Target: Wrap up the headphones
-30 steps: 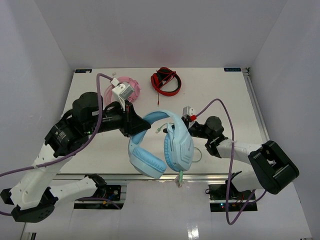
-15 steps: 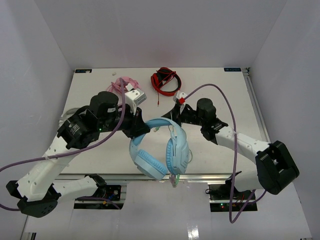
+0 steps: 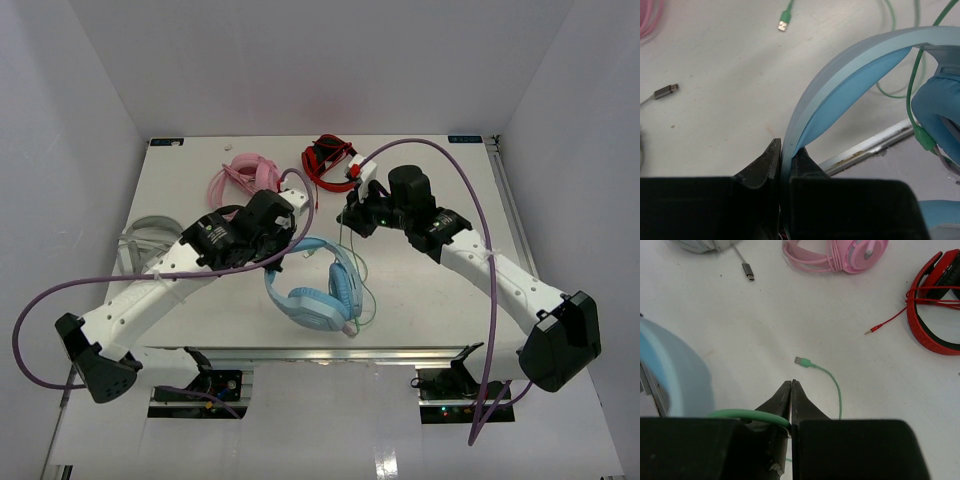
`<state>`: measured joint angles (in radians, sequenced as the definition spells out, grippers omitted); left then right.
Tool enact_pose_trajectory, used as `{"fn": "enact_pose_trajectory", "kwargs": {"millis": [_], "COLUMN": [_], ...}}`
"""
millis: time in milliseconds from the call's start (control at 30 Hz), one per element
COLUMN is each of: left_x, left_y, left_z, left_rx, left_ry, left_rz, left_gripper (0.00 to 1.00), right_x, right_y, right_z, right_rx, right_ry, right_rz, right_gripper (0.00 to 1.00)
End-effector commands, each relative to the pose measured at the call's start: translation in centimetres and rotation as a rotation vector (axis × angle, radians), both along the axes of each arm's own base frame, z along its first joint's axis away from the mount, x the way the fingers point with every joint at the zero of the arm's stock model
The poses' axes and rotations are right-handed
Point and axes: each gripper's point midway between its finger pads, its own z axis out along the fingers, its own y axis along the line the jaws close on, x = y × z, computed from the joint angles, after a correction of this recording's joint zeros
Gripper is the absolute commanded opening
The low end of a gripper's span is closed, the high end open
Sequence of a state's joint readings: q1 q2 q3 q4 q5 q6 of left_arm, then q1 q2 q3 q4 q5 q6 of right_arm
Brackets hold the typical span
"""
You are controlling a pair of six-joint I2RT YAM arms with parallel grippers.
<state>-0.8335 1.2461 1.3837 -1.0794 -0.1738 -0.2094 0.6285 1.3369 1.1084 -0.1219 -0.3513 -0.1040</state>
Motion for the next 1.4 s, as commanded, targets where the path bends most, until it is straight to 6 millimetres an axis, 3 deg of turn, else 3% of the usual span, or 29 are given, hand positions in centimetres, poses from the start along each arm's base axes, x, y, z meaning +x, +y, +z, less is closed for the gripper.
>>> {"fn": "enact_pose_trajectory", "kwargs": {"millis": [0,200,367,533,733,967,1133,1367], "left_x": [2.6,4.7,5.9,6.1,6.9,6.8,7.0,7.2], "left_y": [2.6,5.5,7.6,9.0,8.9,8.9,8.6,7.5], "left_z": [0.8,0.6,2.5,2.9,3.3,4.2,2.7,2.5], "left_rx": [0.12,0.274,0.301,0.291,0.146,-0.026,-0.105,-0.216], "left_ry": [-0.099,-0.18,-0.293,-0.36,-0.441,-0.473,-0.472,-0.448], "left_rz": [0.204,0.425,0.619,0.755,0.834,0.932,0.982,1.012], "left_gripper": [0.0,0.0,0.0,0.0,0.0,0.0,0.0,0.0], "right_x": [-0.2,-1.9,-4.7,-8.0,-10.0,-10.0,-10.0,-11.2], "right_y": [-0.6,0.5,2.0,3.3,4.4,6.2,8.3,10.3], "right_z": [1.7,2.4,3.6,5.4,7.9,9.5,9.8,9.5], "right_rx": [-0.037,0.012,0.103,0.232,0.344,0.409,0.417,0.41], "right_ry": [0.013,0.062,0.115,0.168,0.183,0.184,0.184,0.183], "right_rz": [-0.003,0.09,0.247,0.426,0.539,0.501,0.495,0.496], "right_gripper": [0.08,0.08,0.08,0.08,0.08,0.08,0.08,0.08]}}
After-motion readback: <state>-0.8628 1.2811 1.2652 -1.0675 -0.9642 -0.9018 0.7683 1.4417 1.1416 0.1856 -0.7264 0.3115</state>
